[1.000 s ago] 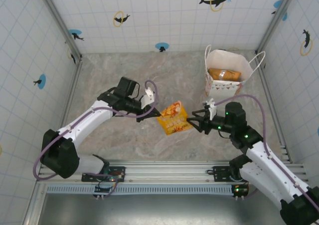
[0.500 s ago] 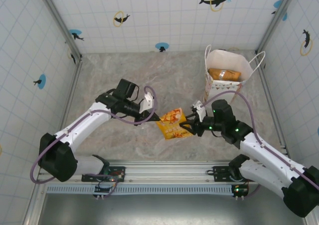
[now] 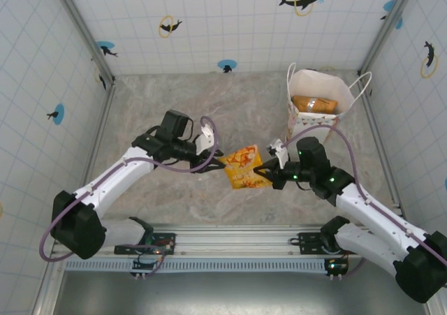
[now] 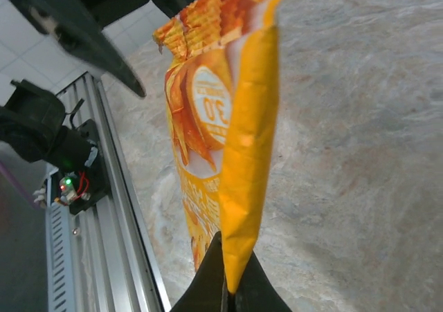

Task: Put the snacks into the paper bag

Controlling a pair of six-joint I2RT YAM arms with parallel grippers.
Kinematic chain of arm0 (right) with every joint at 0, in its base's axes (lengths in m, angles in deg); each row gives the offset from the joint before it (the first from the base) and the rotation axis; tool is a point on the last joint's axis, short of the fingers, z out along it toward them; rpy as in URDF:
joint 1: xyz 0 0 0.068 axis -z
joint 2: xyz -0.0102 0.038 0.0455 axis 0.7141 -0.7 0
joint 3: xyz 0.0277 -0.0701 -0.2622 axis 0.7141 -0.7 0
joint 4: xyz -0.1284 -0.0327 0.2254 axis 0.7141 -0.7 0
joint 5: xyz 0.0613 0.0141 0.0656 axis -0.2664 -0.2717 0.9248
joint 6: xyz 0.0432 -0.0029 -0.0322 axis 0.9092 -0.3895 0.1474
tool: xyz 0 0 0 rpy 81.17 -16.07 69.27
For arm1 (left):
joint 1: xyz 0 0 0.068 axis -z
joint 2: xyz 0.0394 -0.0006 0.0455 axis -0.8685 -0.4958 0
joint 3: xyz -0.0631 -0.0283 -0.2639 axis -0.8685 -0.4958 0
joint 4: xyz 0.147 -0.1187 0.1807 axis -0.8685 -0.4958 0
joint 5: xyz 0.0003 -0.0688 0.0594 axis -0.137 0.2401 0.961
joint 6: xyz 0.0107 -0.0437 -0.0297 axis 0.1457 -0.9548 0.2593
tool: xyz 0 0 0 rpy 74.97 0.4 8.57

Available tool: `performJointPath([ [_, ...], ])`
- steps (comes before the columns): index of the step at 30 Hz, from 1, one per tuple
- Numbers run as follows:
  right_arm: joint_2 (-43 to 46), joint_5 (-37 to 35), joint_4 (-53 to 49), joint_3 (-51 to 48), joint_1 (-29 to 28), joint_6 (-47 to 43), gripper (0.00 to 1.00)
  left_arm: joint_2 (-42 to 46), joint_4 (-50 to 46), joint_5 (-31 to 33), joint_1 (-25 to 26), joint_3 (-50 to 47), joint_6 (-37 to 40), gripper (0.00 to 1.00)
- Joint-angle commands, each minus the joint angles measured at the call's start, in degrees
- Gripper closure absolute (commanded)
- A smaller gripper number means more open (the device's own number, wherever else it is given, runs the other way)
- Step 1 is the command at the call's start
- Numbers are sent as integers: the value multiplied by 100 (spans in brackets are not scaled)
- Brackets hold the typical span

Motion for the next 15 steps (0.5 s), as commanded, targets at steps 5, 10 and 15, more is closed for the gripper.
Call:
performJointPath([
  [5, 205, 2, -681, 932, 669, 226, 100, 161, 1276, 1673, 7, -338, -1676, 25],
  [10, 140, 29, -1225, 1674, 1212, 219, 100, 362, 2270, 2081, 12, -782, -2396, 18],
  [15, -62, 284, -1481, 2490, 1768, 289, 100, 336, 2698, 2285, 9, -904, -2959, 12],
])
